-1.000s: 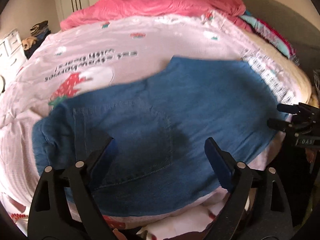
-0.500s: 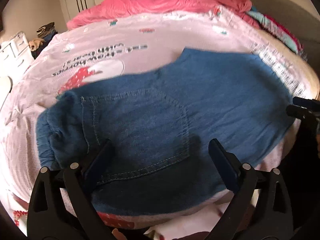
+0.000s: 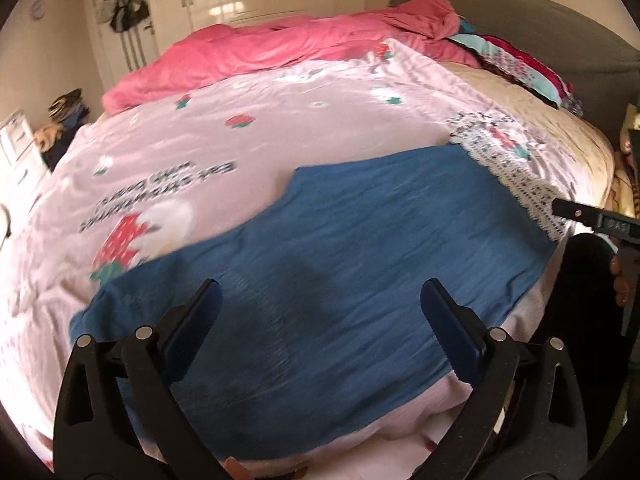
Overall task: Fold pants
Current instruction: 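Smooth the folded denim with the left gripper while the right gripper holds the lace, then grasp the lace trim edge with the left gripper and lift it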
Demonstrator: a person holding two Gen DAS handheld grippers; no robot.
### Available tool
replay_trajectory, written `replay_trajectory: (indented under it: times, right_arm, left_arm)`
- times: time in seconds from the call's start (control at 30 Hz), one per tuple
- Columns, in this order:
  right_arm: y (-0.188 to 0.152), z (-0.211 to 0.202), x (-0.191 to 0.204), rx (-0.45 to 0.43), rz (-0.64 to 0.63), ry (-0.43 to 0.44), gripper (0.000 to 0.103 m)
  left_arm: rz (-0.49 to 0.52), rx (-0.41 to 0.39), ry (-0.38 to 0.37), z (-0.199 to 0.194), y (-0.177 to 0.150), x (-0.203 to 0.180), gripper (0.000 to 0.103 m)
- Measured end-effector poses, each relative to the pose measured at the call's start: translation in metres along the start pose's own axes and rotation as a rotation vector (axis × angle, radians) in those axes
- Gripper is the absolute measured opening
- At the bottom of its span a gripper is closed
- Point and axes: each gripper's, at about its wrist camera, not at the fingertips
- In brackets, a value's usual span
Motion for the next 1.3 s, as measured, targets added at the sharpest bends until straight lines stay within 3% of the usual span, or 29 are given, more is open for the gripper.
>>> replay_trajectory:
  times: [0.17,0.3,0.57,1.0,1.07,1.13,1.2,1.3]
  right_arm:
    - [-0.003,0.006,-0.008,0.033,0.045,0.018,0.094]
    - [-0.003,0.012,-0.009,0.054,0.050,0.045,0.094]
    - [0.000,0.021,-0.010,0.094,0.057,0.067,0.094]
    - [0.006,0.036,-0.011,0.139,0.070,0.110,0.095]
    - [0.006,0.035,-0.013,0.135,0.078,0.119,0.089]
    - [0.005,0.033,-0.013,0.124,0.075,0.101,0.075]
    - [0.004,0.031,-0.015,0.111,0.075,0.111,0.058]
    - [0.003,0.030,-0.018,0.104,0.090,0.154,0.042]
  left_arm:
    - [0.032,-0.002,-0.085,0.015,0.035,-0.024,0.093]
    - [0.101,-0.005,-0.108,0.035,0.066,-0.050,0.093]
    - [0.193,0.095,-0.213,0.099,0.118,-0.092,0.093]
    - [0.251,0.209,-0.372,0.194,0.157,-0.121,0.093]
    - [0.257,0.236,-0.394,0.207,0.159,-0.124,0.093]
    - [0.246,0.275,-0.453,0.216,0.160,-0.126,0.078]
    - [0.225,0.309,-0.527,0.222,0.160,-0.126,0.055]
    - [0.231,0.330,-0.602,0.223,0.157,-0.128,0.036]
Point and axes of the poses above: each gripper's, at about its wrist camera, not at the fingertips, and z roughly the way its jaws point, x to its left, y to its top
